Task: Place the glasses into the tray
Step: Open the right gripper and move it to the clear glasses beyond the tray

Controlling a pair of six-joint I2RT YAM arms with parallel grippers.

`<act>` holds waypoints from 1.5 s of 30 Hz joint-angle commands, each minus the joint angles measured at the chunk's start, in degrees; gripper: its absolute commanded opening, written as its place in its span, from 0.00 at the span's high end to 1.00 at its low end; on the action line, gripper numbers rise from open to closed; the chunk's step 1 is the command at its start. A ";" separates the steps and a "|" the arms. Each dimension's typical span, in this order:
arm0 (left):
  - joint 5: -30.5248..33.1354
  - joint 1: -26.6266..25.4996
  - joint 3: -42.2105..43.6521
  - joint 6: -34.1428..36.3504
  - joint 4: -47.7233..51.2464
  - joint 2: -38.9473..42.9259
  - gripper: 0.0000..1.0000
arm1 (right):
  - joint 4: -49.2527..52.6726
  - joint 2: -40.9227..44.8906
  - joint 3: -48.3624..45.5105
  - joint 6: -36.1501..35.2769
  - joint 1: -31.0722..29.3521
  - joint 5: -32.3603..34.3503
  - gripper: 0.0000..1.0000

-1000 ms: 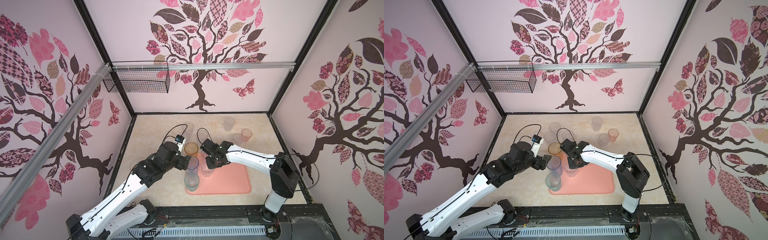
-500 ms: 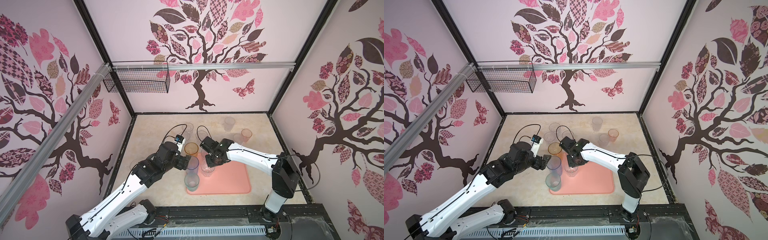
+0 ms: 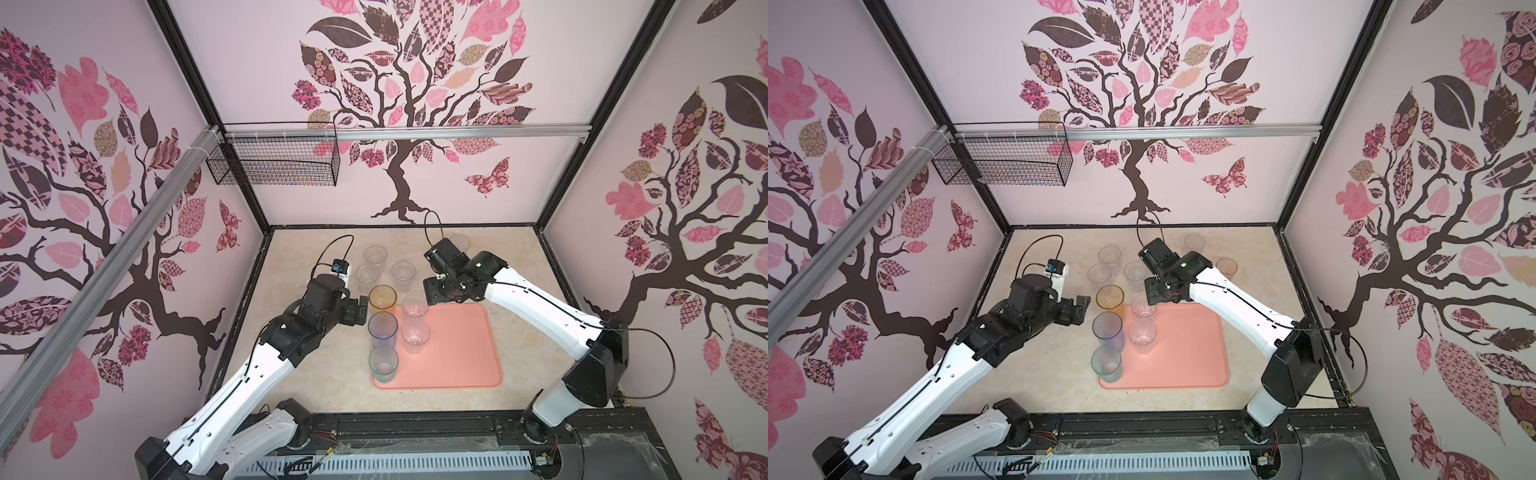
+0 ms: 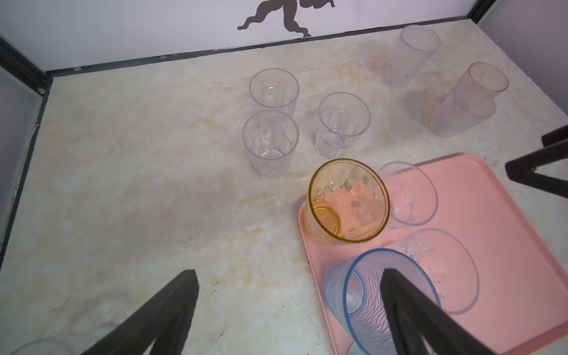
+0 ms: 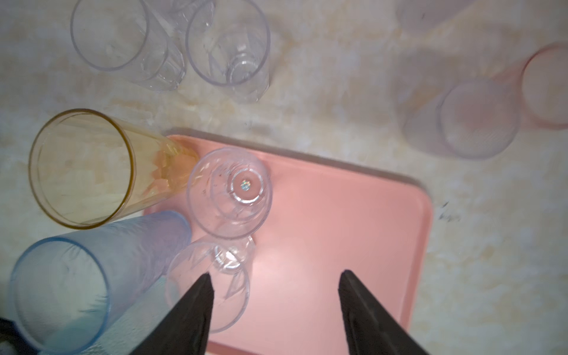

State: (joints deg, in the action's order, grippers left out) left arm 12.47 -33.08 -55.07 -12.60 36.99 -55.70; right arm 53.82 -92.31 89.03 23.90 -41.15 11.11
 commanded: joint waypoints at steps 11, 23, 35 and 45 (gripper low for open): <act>1.61 5.79 -1.85 0.27 -7.57 -5.75 0.02 | -6.50 -9.82 11.22 1.51 15.28 -3.19 0.00; 1.92 7.59 0.77 0.39 -10.78 -9.82 0.02 | -12.94 -13.73 11.17 4.79 23.53 -6.09 0.02; 3.62 7.18 5.76 3.75 -14.80 -9.87 0.02 | -16.75 -22.19 15.70 7.51 29.80 -11.76 0.33; 1.62 7.33 5.39 1.79 -14.34 -13.28 0.02 | -16.30 -24.80 17.68 7.56 25.83 -14.78 0.36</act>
State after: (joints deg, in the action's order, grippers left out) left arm 14.98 -25.65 -50.13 -10.20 23.00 -68.01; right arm 36.73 -114.32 103.90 31.70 -12.86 -2.24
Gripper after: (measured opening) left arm 0.978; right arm 0.644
